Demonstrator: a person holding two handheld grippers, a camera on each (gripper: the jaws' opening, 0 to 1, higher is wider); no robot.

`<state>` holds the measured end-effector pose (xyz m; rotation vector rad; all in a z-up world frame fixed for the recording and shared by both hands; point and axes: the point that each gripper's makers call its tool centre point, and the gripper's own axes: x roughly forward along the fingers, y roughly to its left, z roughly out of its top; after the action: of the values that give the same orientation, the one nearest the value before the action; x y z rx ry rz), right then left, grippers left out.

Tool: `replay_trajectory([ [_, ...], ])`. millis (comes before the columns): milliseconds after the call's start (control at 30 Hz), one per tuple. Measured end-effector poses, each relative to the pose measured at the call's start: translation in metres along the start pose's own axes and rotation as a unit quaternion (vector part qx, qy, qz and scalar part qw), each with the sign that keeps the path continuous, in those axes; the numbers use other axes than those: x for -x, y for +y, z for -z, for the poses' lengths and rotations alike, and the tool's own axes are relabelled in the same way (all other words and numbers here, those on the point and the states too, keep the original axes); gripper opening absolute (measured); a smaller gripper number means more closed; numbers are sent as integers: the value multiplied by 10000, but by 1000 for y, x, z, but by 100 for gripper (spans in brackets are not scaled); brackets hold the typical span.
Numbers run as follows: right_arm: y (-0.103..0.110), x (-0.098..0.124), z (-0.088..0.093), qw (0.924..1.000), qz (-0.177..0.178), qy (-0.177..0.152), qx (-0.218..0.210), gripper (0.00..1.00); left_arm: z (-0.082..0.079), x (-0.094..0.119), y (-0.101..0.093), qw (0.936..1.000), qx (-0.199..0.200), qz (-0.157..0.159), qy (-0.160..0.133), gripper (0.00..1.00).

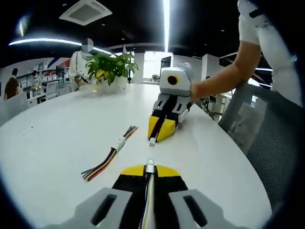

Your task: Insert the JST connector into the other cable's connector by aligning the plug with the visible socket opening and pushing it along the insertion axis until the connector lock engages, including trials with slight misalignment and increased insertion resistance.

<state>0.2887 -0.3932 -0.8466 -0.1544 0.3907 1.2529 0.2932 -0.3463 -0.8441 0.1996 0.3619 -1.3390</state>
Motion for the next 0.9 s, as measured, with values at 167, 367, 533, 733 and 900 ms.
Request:
replay_trajectory([
  [167,1,0,-1,10000,-15,5,6,2,-1,-1,1,10000,68,44,-4,0],
  [367,1,1,-1,9999,-12,131,42,2,-1,-1,1,9998,-34,90,154,0],
  [533,7,-1,1,9991,-95,370,166,2,-3,0,3,9997,-69,84,216,0],
  [733,10,-3,-6,9986,-124,456,231,2,-9,2,-1,9985,-344,190,392,0],
  [900,10,-5,-20,9983,-105,437,361,2,-18,4,-2,9978,-503,205,375,0],
])
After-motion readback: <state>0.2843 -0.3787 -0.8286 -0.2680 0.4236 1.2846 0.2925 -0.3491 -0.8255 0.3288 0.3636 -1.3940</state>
